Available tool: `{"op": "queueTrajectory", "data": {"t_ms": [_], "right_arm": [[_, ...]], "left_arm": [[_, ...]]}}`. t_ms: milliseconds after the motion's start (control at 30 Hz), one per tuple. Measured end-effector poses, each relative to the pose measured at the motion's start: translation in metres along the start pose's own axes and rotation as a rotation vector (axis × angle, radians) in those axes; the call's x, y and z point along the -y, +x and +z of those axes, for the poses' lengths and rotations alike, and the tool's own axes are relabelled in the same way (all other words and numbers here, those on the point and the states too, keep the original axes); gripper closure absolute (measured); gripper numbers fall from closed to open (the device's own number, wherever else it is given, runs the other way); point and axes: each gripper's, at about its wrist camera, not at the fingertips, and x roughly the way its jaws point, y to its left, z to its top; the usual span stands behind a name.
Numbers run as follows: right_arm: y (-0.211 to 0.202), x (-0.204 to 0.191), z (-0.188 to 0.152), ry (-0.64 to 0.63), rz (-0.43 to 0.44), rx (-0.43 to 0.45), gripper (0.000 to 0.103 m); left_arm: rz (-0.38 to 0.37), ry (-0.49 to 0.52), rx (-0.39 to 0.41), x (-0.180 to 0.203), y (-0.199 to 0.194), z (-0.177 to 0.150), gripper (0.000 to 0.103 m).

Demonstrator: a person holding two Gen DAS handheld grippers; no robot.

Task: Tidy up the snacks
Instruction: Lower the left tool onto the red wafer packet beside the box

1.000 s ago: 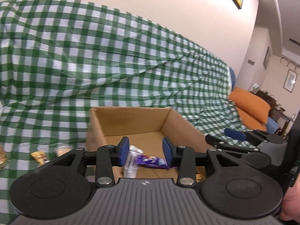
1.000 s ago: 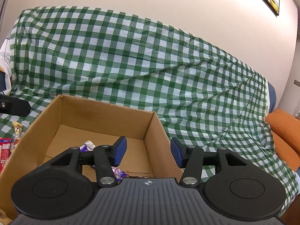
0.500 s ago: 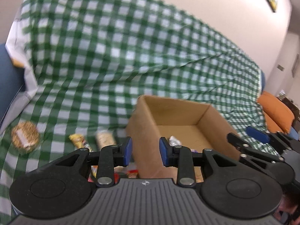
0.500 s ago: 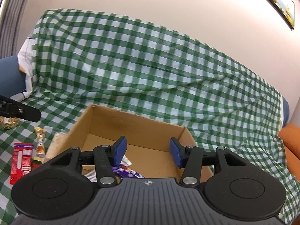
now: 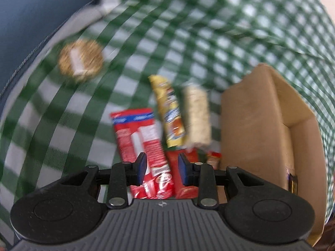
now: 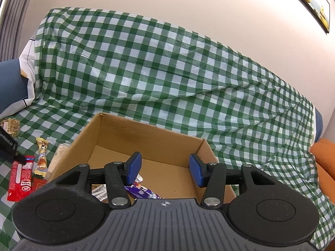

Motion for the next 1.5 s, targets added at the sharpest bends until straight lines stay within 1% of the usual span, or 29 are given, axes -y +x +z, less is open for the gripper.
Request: {"op": "queueTrajectory", "data": {"t_ms": [100,233,333,467,567,700,833,1033,1167,1233,1367,1500], "right_arm": [[0.001,0.004,-0.002,0.005,-0.006,-0.003,0.051],[0.003,0.007,-0.003,0.01,-0.005,-0.009,0.051],[0.003,0.007,-0.003,0.01,-0.003,-0.005,0.051],[0.001,0.007,-0.003,0.011,-0.002,-0.001,0.051],[0.0,0.008,-0.002,0.02,-0.003,-0.001,0.051],[0.0,0.012,-0.002,0.038,-0.006,-0.004,0.051],[0.0,0.016,-0.003,0.051,-0.009,-0.008,0.051],[0.001,0.023,-0.004,0.07,-0.011,-0.016,0.051],[0.002,0.024,-0.005,0.088,-0.016,-0.025,0.051],[0.003,0.024,-0.005,0.092,-0.014,-0.028,0.051],[0.006,0.02,-0.004,0.094,-0.012,-0.037,0.051],[0.007,0.015,-0.003,0.086,-0.008,-0.038,0.051]], "left_arm": [[0.022,-0.015,-0.007,-0.006,0.002,0.0,0.068],[0.033,-0.012,-0.007,-0.011,0.003,0.001,0.067],[0.039,-0.036,-0.011,-0.009,0.005,0.003,0.066],[0.027,-0.1,-0.022,-0.019,0.009,0.007,0.066],[0.024,-0.107,-0.047,-0.018,0.016,0.006,0.064],[0.061,-0.078,-0.054,-0.013,0.026,0.004,0.062],[0.102,-0.027,-0.038,-0.004,0.031,0.003,0.045],[0.152,0.036,-0.04,0.005,0.042,0.0,0.043],[0.178,0.115,-0.046,0.017,0.046,-0.003,0.038],[0.196,0.156,-0.047,0.021,0.047,-0.005,0.038],[0.205,0.183,-0.051,0.022,0.048,-0.007,0.038],[0.203,0.209,-0.054,0.024,0.047,-0.007,0.045]]}}
